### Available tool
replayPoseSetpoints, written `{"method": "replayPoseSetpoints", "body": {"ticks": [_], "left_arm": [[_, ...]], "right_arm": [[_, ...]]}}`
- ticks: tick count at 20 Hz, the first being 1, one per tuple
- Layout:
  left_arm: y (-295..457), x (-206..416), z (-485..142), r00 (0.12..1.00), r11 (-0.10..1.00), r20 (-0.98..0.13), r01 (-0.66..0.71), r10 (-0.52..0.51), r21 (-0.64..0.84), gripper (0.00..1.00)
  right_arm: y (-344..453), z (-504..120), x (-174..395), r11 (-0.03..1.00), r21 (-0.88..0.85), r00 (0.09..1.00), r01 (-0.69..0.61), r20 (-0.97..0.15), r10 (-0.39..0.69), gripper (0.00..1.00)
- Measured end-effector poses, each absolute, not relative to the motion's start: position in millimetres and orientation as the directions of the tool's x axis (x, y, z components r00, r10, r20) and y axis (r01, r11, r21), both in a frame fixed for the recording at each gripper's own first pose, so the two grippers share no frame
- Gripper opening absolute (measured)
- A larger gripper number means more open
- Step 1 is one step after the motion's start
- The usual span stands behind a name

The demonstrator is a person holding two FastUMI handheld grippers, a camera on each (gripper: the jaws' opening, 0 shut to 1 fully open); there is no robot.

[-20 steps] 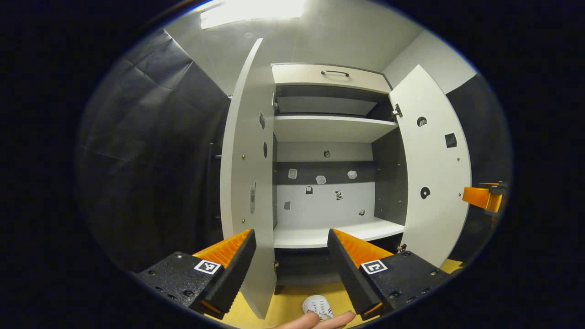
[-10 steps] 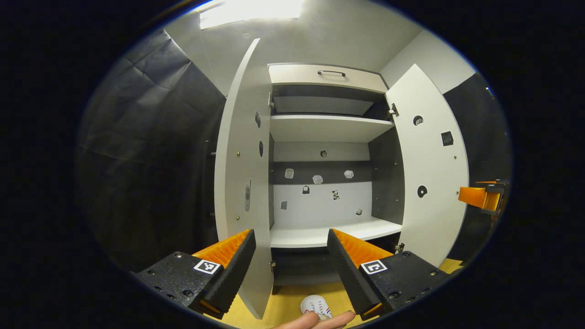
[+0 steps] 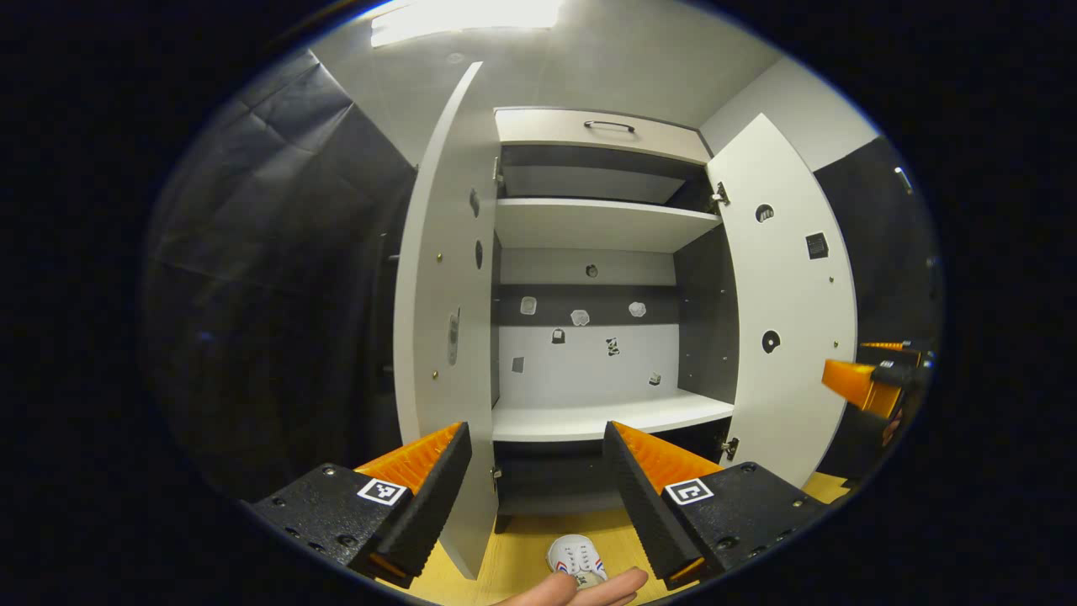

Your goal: Grab one shoe with the right hand and put it into the shoe cabinet, grab the other shoe with the left hand and put it into the shoe cabinet; then close the right door with the right hand and the left door with the left hand.

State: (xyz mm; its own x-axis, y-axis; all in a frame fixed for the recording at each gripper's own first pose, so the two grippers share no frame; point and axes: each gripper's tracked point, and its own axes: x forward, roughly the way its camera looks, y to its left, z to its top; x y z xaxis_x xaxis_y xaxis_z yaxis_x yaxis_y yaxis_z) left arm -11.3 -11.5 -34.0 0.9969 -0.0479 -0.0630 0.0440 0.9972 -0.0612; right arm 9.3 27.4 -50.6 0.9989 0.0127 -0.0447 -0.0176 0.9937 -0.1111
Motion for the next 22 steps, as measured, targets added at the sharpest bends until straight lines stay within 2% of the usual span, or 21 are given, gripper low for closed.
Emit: {"method": "replayPoseSetpoints", "body": {"ticks": [1, 2, 3, 4, 5, 7, 8, 9, 10, 11, 13, 14, 17, 19, 21, 22], "left_arm": [[-14.7, -15.6, -41.5, 0.994, 0.995, -0.085, 0.059, -0.066, -0.084, 0.96], [-15.1, -16.9, -47.5, 0.993, 0.993, -0.097, 0.065, -0.074, -0.094, 0.96], [-12.9, -17.6, -52.9, 0.991, 0.994, -0.11, 0.06, -0.07, -0.092, 0.96], [-7.6, -18.2, -56.7, 0.993, 0.996, -0.109, 0.042, -0.05, -0.078, 0.96], [-4.7, -18.9, -58.6, 0.993, 0.997, -0.114, 0.028, -0.036, -0.07, 0.96], [0.7, -23.3, -54.6, 0.996, 0.999, -0.088, -0.007, 0.004, -0.035, 0.97], [-1.7, -26.5, -53.2, 0.997, 1.0, -0.08, 0.001, -0.003, -0.026, 0.96], [-7.8, -29.6, -51.9, 0.997, 0.999, -0.079, 0.024, -0.026, -0.03, 0.96], [-12.0, -31.7, -53.3, 0.996, 0.998, -0.081, 0.046, -0.049, -0.036, 0.96], [-13.0, -33.2, -55.0, 0.995, 0.998, -0.084, 0.051, -0.055, -0.041, 0.96], [-9.6, -32.0, -57.9, 0.995, 0.998, -0.087, 0.037, -0.041, -0.046, 0.96], [-10.6, -32.5, -61.9, 0.995, 0.998, -0.094, 0.034, -0.039, -0.049, 0.96], [-12.2, -33.0, -76.5, 0.993, 0.998, -0.113, 0.032, -0.038, -0.058, 0.96], [-16.4, -33.0, -87.3, 0.989, 0.998, -0.139, 0.045, -0.051, -0.044, 0.96], [-17.3, -33.7, -90.5, 0.988, 0.998, -0.147, 0.047, -0.053, -0.043, 0.96], [-18.1, -33.4, -91.6, 0.988, 0.998, -0.144, 0.05, -0.056, -0.042, 0.93]], "right_arm": [[32.7, -65.8, 10.6, 0.994, -0.11, 0.998, -0.024, -0.061, 0.018, 0.98], [35.4, -83.1, 12.8, 0.994, -0.108, 0.997, -0.028, -0.078, 0.019, 0.94], [37.4, -101.3, 15.3, 0.993, -0.113, 0.995, -0.026, -0.094, 0.016, 0.98], [39.5, -120.6, 17.8, 0.993, -0.112, 0.994, -0.024, -0.106, 0.012, 0.94], [44.2, -139.7, 20.6, 0.992, -0.121, 0.992, -0.034, -0.126, 0.019, 0.98], [48.4, -177.7, 25.9, 0.99, -0.138, 0.987, -0.04, -0.16, 0.017, 0.98], [52.5, -194.6, 28.4, 0.988, -0.142, 0.984, -0.054, -0.175, 0.029, 0.99], [56.4, -209.8, 29.0, 0.985, -0.157, 0.982, -0.066, -0.187, 0.036, 0.94], [57.7, -226.1, 28.8, 0.981, -0.178, 0.979, -0.073, -0.199, 0.036, 0.99], [59.8, -244.3, 27.6, 0.977, -0.197, 0.976, -0.08, -0.217, 0.037, 0.94], [67.7, -289.3, 23.9, 0.976, -0.183, 0.955, -0.117, -0.291, 0.06, 0.94], [67.9, -310.4, 21.9, 0.979, -0.167, 0.944, -0.113, -0.324, 0.054, 0.99], [80.5, -359.9, 14.9, 0.988, -0.091, 0.919, -0.122, -0.385, 0.078, 0.93], [90.1, -396.8, 8.5, 0.98, -0.122, 0.886, -0.157, -0.456, 0.085, 0.94], [94.1, -421.8, 3.3, 0.975, -0.145, 0.861, -0.169, -0.504, 0.074, 0.91], [97.5, -431.5, 0.6, 0.976, -0.14, 0.851, -0.169, -0.52, 0.073, 0.89]]}}
